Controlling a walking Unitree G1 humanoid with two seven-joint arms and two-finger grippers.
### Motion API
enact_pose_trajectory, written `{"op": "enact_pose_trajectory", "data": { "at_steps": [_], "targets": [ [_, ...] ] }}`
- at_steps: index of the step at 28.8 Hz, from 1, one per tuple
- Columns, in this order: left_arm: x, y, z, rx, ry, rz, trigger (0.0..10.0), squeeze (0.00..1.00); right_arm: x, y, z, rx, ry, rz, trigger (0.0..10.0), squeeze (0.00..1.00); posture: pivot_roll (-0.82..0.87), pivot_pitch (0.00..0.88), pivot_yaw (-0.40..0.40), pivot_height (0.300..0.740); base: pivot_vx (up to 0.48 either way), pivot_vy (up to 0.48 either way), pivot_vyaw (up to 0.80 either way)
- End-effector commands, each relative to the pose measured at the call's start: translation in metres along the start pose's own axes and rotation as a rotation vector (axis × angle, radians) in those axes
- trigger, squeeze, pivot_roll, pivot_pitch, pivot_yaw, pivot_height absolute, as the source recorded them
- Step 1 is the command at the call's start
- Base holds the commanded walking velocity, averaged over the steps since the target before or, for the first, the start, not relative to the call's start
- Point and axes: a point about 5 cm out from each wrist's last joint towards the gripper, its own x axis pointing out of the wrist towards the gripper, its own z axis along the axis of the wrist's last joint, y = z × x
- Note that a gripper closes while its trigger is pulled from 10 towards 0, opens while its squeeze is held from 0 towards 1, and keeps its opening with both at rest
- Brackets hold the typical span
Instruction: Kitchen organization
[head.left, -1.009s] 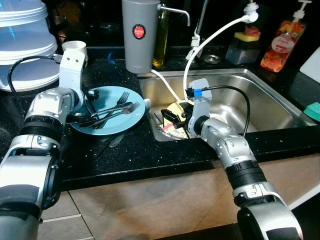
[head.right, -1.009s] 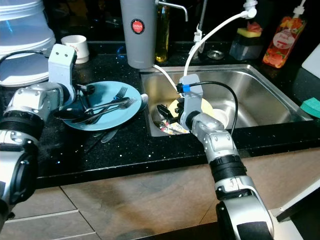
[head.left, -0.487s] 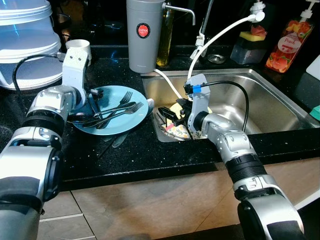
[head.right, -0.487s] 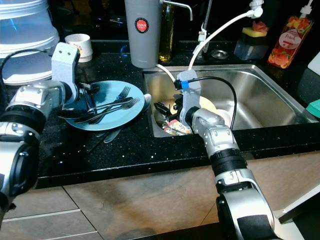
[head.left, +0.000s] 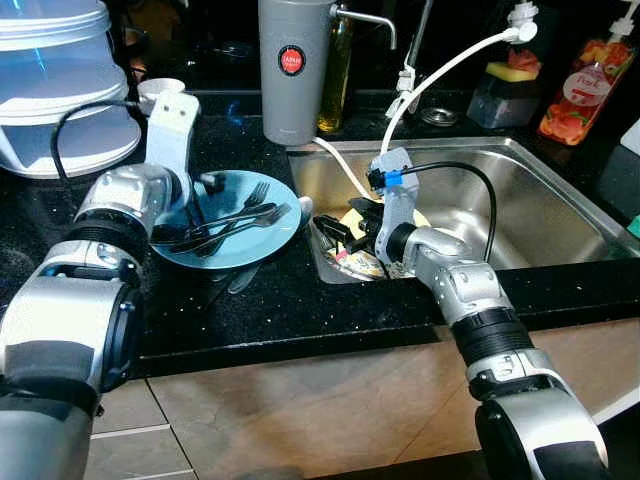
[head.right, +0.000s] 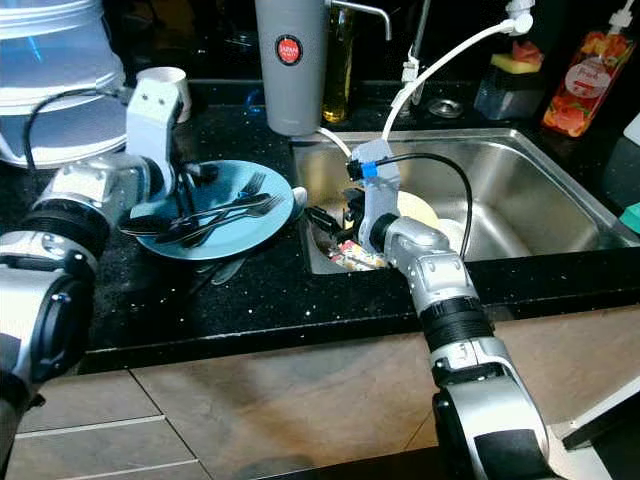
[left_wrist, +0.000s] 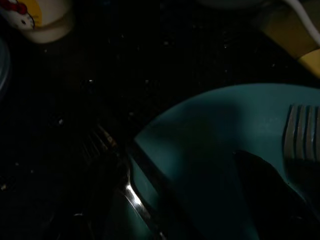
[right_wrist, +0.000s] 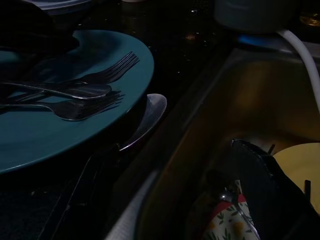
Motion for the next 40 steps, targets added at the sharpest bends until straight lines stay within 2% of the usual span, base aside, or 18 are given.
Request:
{"op": "enact_pose_trajectory", "data": {
  "at_steps": [1, 9, 10, 11, 12, 13, 14, 26, 32, 34, 37, 40],
  "targets": [
    [0.003, -0.006, -0.004, 0.013, 0.041, -0.007, 10.0, 0.0, -0.002, -0.002, -0.008, -0.002, 0.028, 0.001, 10.0, 0.0, 0.1, 0.132, -0.002, 0.74, 0.0, 0.0, 0.0],
    [0.003, -0.007, -0.01, 0.016, 0.077, -0.015, 10.0, 0.0, -0.002, -0.001, -0.009, 0.0, 0.032, 0.004, 10.0, 0.0, 0.1, 0.134, -0.003, 0.74, 0.0, 0.0, 0.0],
    [0.003, -0.007, -0.011, 0.016, 0.083, -0.018, 9.3, 0.0, -0.002, -0.001, -0.009, 0.001, 0.032, 0.004, 10.0, 0.0, 0.1, 0.134, -0.003, 0.74, 0.0, 0.0, 0.0],
    [0.004, -0.007, -0.012, 0.015, 0.091, -0.023, 4.8, 0.0, -0.001, -0.001, -0.01, 0.004, 0.033, 0.003, 10.0, 0.0, 0.1, 0.134, -0.002, 0.74, 0.0, 0.0, 0.0],
    [0.004, -0.007, -0.013, 0.014, 0.096, -0.026, 4.8, 0.0, -0.001, -0.001, -0.01, 0.007, 0.034, 0.002, 10.0, 0.0, 0.1, 0.134, -0.002, 0.74, 0.0, 0.0, 0.0],
    [0.004, -0.007, -0.014, 0.014, 0.099, -0.027, 1.5, 0.0, -0.001, -0.001, -0.01, 0.011, 0.034, 0.001, 10.0, 0.0, 0.11, 0.134, -0.001, 0.74, 0.0, 0.0, 0.0],
    [0.004, -0.007, -0.016, 0.016, 0.107, -0.033, 0.0, 0.0, -0.002, -0.002, -0.011, 0.02, 0.034, -0.004, 10.0, 0.0, 0.11, 0.134, -0.001, 0.74, 0.0, 0.0, 0.0],
    [0.004, -0.008, -0.019, 0.009, 0.127, -0.045, 0.0, 0.0, -0.003, -0.003, -0.015, 0.053, 0.04, -0.011, 10.0, 0.0, 0.11, 0.134, 0.003, 0.74, 0.0, 0.0, 0.0],
    [0.002, -0.003, -0.012, 0.006, 0.095, -0.021, 0.0, 0.0, -0.003, -0.004, -0.015, 0.061, 0.038, -0.013, 10.0, 0.0, 0.11, 0.132, 0.002, 0.74, 0.0, 0.0, 0.0],
    [-0.001, 0.0, 0.003, -0.009, 0.034, -0.013, 0.0, 0.0, -0.004, -0.005, -0.012, 0.061, 0.03, -0.011, 10.0, 0.0, 0.11, 0.132, 0.002, 0.74, 0.0, 0.0, 0.0],
    [-0.004, 0.0, 0.014, -0.025, -0.015, -0.014, 0.0, 0.0, -0.004, -0.005, -0.01, 0.058, 0.025, -0.011, 10.0, 0.0, 0.1, 0.119, -0.001, 0.74, 0.0, 0.0, 0.0],
    [-0.007, -0.004, 0.033, -0.066, -0.112, -0.041, 0.0, 0.0, -0.004, -0.005, -0.007, 0.052, 0.016, -0.01, 10.0, 0.0, 0.1, 0.109, -0.004, 0.74, 0.0, 0.0, 0.0]
  ]
}}
